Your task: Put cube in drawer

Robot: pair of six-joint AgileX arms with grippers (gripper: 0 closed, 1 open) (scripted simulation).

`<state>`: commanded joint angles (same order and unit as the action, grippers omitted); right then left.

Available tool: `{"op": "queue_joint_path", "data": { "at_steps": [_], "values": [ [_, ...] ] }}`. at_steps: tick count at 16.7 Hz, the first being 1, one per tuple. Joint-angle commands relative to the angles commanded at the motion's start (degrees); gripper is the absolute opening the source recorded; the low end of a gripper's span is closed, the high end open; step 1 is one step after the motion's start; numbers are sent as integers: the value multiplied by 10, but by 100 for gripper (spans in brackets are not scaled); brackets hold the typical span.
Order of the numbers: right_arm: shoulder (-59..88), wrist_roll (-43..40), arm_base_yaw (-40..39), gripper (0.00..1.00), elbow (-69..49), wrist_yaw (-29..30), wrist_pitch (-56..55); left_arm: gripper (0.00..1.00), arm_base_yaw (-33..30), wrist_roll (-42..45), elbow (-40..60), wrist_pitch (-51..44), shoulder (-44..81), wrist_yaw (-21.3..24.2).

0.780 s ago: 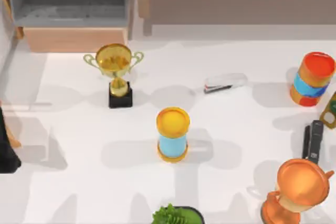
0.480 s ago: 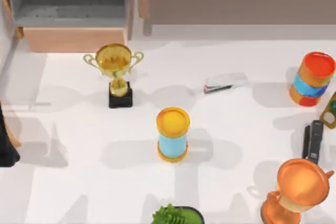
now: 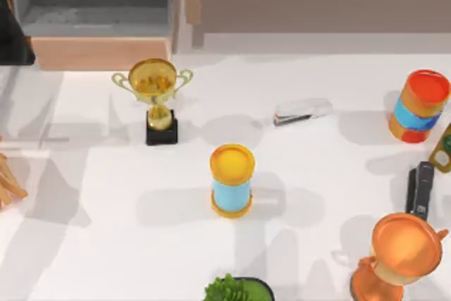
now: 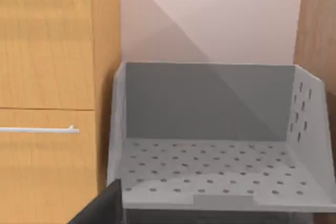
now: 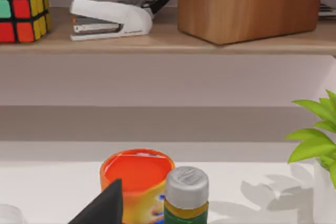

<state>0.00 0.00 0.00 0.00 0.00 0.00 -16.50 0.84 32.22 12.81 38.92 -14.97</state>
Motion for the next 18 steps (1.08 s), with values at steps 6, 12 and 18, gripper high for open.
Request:
{"op": "queue_joint_path", "data": {
  "at_steps": [6, 12, 18],
  "values": [
    [0, 0, 0, 100, 0, 0, 0, 100, -144, 5, 314, 136, 430, -131],
    [0, 0, 0, 100, 0, 0, 0, 100, -270, 5, 569, 235, 814, -247],
    [0, 0, 0, 100, 0, 0, 0, 100, -332, 0, 688, 269, 1005, -318]
  ]
}}
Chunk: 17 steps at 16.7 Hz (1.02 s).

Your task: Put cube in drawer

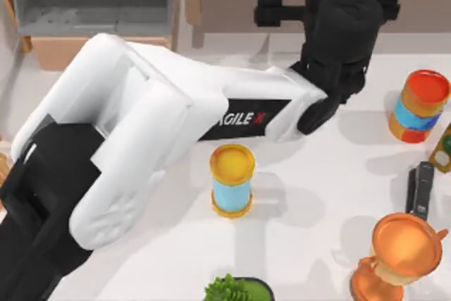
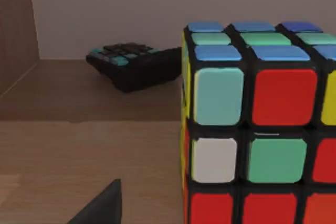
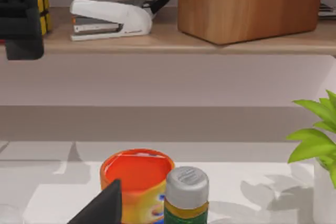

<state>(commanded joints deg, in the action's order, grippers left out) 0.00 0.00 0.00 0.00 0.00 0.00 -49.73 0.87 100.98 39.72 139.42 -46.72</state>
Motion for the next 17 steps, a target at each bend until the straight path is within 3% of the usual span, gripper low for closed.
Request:
{"op": "queue_joint_path", "data": {
  "at_steps": [9, 17],
  "values": [
    [0, 0, 0, 100, 0, 0, 0, 100, -6, -1, 16, 3, 27, -9],
    [0, 0, 0, 100, 0, 0, 0, 100, 28, 2, 157, -65, 94, 15]
  ]
}}
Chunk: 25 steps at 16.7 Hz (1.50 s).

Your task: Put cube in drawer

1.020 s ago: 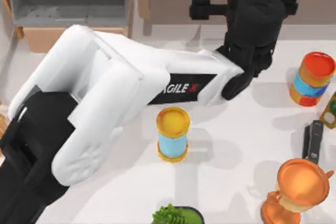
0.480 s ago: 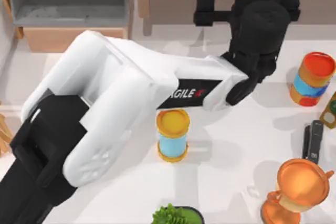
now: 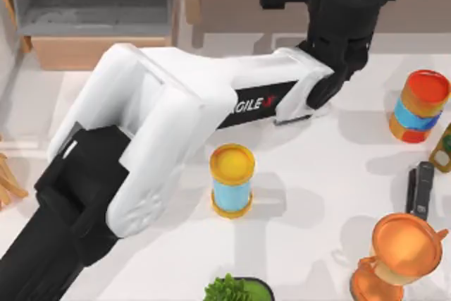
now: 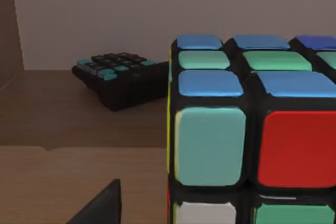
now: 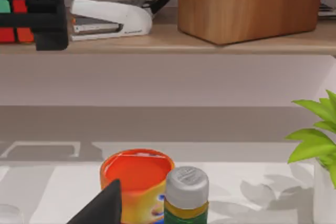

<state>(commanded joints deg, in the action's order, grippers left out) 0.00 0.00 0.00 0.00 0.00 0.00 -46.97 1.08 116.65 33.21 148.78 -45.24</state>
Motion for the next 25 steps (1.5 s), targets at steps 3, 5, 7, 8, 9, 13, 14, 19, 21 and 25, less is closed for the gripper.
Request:
{"op": "queue_joint_path", "data": {
  "at_steps": [3, 5, 7, 8, 9, 13, 14, 19, 21, 25],
  "values": [
    [0, 0, 0, 100, 0, 0, 0, 100, 11, -4, 45, -28, 23, 20],
    [0, 0, 0, 100, 0, 0, 0, 100, 12, -5, 51, -32, 26, 23],
    [0, 0, 0, 100, 0, 0, 0, 100, 12, -5, 51, -32, 26, 23],
    [0, 0, 0, 100, 0, 0, 0, 100, 12, -5, 51, -32, 26, 23],
    [0, 0, 0, 100, 0, 0, 0, 92, 12, -5, 51, -32, 26, 23],
    [0, 0, 0, 100, 0, 0, 0, 62, 12, -5, 51, -32, 26, 23],
    [0, 0, 0, 100, 0, 0, 0, 55, 12, -5, 51, -32, 26, 23],
    [0, 0, 0, 100, 0, 0, 0, 17, 12, -5, 51, -32, 26, 23],
    [0, 0, 0, 100, 0, 0, 0, 2, 12, -5, 51, -32, 26, 23],
    [0, 0, 0, 100, 0, 0, 0, 0, 12, -5, 51, -32, 26, 23]
  ]
}}
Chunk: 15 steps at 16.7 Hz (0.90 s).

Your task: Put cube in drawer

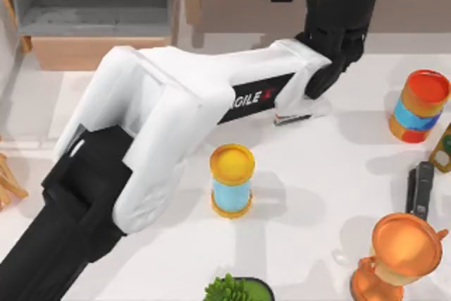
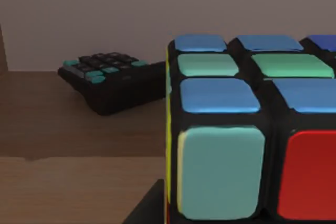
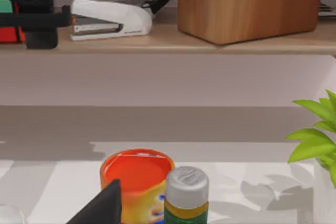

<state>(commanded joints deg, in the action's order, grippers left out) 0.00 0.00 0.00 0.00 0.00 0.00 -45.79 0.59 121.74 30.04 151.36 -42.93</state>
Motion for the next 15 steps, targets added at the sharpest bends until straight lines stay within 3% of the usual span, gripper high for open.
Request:
{"op": "queue_joint_path", "data": {
  "at_steps": [6, 15],
  "values": [
    [0, 0, 0, 100, 0, 0, 0, 0, -2, 1, 0, 1, -2, -1],
    [0, 0, 0, 100, 0, 0, 0, 0, -18, -14, 29, 99, -62, -56]
  ]
}}
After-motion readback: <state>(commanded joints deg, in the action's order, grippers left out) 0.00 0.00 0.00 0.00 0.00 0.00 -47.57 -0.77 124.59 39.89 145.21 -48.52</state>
